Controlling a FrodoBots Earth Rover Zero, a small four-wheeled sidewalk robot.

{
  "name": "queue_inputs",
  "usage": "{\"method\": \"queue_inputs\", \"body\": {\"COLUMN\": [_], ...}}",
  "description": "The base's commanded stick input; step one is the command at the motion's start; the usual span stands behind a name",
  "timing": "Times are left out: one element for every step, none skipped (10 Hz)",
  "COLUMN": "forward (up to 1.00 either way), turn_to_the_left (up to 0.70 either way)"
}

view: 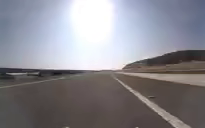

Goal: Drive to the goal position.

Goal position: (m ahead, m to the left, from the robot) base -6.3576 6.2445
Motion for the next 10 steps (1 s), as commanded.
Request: {"method": "queue_inputs", "body": {"forward": [1.00,1.00,1.00,1.00,1.00,1.00,1.00,1.00,1.00,1.00], "turn_to_the_left": [0.00,0.00,0.00,0.00,0.00,0.00,0.00,0.00,-0.05,-0.21]}}
